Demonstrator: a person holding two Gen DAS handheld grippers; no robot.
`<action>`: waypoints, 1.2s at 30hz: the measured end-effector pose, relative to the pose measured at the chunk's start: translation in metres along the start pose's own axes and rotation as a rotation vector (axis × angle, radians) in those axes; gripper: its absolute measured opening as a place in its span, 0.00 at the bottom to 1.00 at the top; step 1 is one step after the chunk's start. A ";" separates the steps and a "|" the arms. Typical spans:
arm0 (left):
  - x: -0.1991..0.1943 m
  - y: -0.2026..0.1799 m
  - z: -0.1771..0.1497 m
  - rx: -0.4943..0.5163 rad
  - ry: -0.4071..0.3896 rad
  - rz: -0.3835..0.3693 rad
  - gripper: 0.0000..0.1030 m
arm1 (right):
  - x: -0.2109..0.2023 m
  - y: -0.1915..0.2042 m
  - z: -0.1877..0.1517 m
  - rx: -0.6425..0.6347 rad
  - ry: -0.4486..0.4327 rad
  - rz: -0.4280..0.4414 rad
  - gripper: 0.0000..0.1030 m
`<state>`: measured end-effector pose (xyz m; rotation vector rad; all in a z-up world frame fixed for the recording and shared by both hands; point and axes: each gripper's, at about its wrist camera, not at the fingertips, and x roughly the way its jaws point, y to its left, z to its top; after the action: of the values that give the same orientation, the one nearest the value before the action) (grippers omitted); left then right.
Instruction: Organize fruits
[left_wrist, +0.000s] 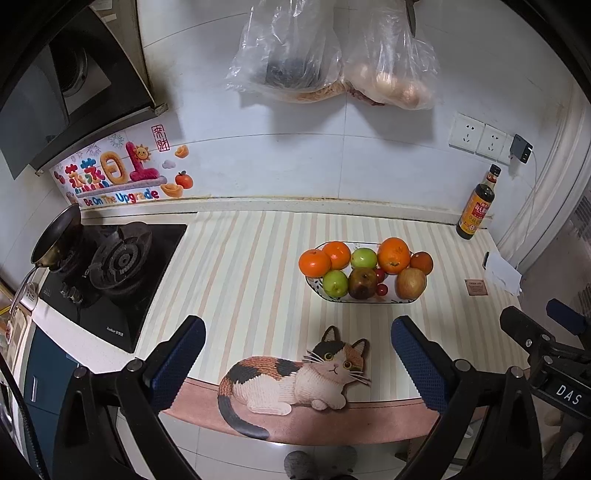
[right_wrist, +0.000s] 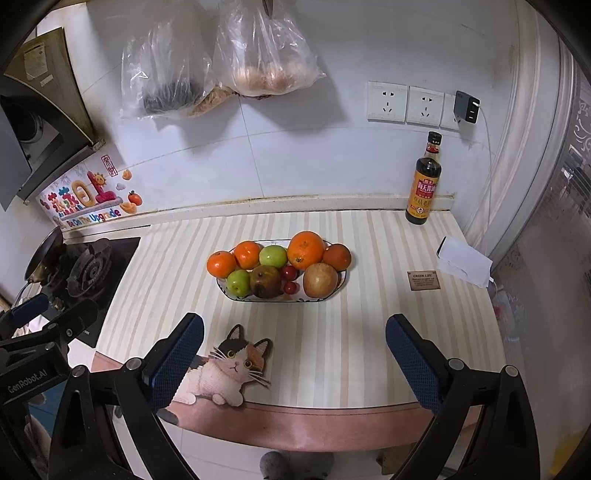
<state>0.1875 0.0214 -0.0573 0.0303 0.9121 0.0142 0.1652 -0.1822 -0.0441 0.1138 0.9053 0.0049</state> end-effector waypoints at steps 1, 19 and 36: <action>0.000 0.000 0.000 -0.001 0.000 0.001 1.00 | 0.000 0.000 0.000 -0.001 0.002 0.001 0.98; -0.005 -0.006 -0.004 0.002 -0.004 -0.004 1.00 | -0.002 -0.002 -0.001 -0.012 -0.002 -0.001 0.98; -0.010 -0.005 -0.010 -0.004 -0.008 -0.002 1.00 | -0.012 -0.004 -0.005 -0.032 -0.002 -0.004 0.98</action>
<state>0.1736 0.0166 -0.0562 0.0254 0.9037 0.0144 0.1535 -0.1862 -0.0386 0.0822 0.9027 0.0157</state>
